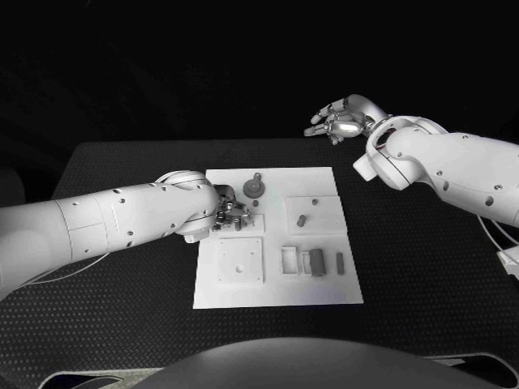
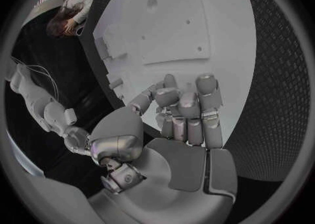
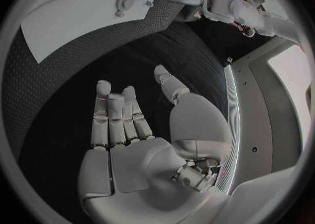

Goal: Assemble the parts on the task board

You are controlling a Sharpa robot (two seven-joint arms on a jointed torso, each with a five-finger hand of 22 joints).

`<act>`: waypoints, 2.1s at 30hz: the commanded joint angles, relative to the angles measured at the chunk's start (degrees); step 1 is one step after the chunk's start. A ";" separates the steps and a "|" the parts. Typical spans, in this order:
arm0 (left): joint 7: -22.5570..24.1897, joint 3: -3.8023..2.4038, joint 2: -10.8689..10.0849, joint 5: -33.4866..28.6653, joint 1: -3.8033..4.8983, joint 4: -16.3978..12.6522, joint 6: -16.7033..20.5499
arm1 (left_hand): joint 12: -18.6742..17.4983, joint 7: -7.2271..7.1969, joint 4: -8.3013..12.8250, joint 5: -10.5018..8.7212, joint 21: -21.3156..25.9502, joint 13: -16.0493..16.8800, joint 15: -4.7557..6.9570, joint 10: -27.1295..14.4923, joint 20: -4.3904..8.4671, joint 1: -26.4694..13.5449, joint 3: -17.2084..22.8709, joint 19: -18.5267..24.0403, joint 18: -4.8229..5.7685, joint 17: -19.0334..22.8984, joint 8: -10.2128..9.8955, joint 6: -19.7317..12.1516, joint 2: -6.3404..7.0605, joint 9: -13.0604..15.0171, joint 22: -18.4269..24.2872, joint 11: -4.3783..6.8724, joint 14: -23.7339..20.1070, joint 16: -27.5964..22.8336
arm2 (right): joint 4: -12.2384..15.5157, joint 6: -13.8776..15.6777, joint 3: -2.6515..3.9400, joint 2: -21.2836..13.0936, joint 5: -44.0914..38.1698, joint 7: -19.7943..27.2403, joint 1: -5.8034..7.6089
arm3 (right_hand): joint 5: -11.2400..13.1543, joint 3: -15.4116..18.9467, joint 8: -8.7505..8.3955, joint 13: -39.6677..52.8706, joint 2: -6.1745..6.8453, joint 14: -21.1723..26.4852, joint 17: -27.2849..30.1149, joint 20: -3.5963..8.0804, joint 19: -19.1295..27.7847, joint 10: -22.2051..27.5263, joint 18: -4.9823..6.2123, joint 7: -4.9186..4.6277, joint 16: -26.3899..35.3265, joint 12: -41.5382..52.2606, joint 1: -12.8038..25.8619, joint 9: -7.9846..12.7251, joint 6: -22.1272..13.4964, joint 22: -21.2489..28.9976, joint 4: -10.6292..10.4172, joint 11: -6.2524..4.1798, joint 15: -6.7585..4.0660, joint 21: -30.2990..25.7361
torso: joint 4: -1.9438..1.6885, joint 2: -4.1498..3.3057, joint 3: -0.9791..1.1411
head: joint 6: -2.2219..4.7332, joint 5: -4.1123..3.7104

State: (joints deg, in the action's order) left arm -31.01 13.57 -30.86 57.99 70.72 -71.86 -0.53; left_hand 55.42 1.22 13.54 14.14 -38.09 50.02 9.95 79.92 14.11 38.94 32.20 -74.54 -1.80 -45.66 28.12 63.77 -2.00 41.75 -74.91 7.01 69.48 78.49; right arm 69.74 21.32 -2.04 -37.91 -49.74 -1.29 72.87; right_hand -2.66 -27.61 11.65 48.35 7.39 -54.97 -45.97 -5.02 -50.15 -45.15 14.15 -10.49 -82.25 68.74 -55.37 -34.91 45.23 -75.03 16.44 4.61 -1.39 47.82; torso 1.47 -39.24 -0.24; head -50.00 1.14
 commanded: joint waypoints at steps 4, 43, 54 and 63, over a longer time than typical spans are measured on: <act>0.77 0.02 -0.04 -0.65 -0.14 0.01 0.19 | 0.26 -2.55 -1.53 -6.82 0.65 -0.36 0.07 -0.58 -0.03 -1.31 -1.34 0.13 -0.61 0.36 0.06 6.15 1.45 -0.27 -0.95 0.28 -0.16 0.20 | -0.05 -0.64 0.03 -0.01 0.19 0.43 -0.14 | -0.20 0.41 0.38 -0.11 -0.61 0.55 0.08 -0.51 0.12 0.56 0.85 -0.42 -0.32 0.36 -0.08 0.07 -0.04 -0.78 -0.02 0.03 -0.05 -0.34 | -0.01 -0.01 -0.04 | 0.01 0.00; 1.98 -6.16 -2.66 1.51 6.02 12.13 -0.42 | -6.28 3.01 -2.27 -11.19 9.13 -5.81 -1.96 -8.33 -0.69 -1.27 -5.06 6.15 0.13 6.34 -6.48 -8.95 6.20 -2.15 2.75 -4.77 -6.67 -6.28 | -1.50 -0.50 0.03 -0.60 0.44 0.57 -0.49 | -0.20 0.48 0.32 -0.28 -0.59 0.64 0.19 -0.60 0.19 0.62 0.85 -0.46 -0.36 0.41 -0.08 0.16 -0.16 -0.77 0.00 0.07 -0.02 -0.37 | 0.13 -0.13 -0.03 | 3.16 1.34; 2.55 -6.05 2.90 6.35 5.13 20.79 -5.87 | -6.01 3.23 -4.00 -11.29 9.39 -5.86 -2.05 -8.65 -0.71 -1.96 -4.77 6.15 0.05 6.49 -6.60 -10.23 8.07 -1.96 2.60 -4.96 -6.86 -6.08 | -1.48 -0.56 0.03 -0.20 0.43 0.62 -0.52 | -0.20 0.47 0.32 -0.32 -0.62 0.64 0.22 -0.61 0.19 0.63 0.85 -0.47 -0.38 0.43 -0.10 0.18 -0.18 -0.77 0.00 0.07 -0.02 -0.37 | 0.32 -0.30 -0.17 | 3.55 1.67; 2.44 -5.66 4.94 7.60 4.45 23.60 -9.41 | -5.90 3.50 -5.20 -11.36 9.59 -5.85 -2.29 -9.08 -0.88 -2.79 -4.75 6.47 0.00 6.52 -6.88 -11.14 8.34 -1.91 2.38 -5.22 -7.28 -5.92 | -1.21 -0.54 0.03 -0.25 0.43 0.59 -0.52 | -0.20 0.48 0.31 -0.35 -0.62 0.65 0.24 -0.62 0.19 0.64 0.85 -0.47 -0.40 0.45 -0.11 0.19 -0.19 -0.78 0.00 0.08 -0.01 -0.37 | 0.56 -0.54 -0.27 | 3.66 1.85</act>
State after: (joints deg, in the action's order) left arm -29.13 7.90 -26.14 63.91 75.22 -48.51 -6.68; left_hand 49.21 4.07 8.66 2.93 -28.89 44.13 7.75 71.04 13.41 36.38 27.41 -68.12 -0.90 -39.20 21.46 53.51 6.27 39.78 -72.49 1.93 62.43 72.28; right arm 68.34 21.32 -2.04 -38.18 -49.26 -1.23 72.37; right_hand -2.66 -27.61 11.65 48.08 7.39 -54.69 -45.82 -5.22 -49.95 -44.95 14.16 -10.56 -82.25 68.97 -55.37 -34.77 45.19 -75.02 16.44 4.81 -1.48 47.82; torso 1.96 -39.69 -0.47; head -46.36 2.96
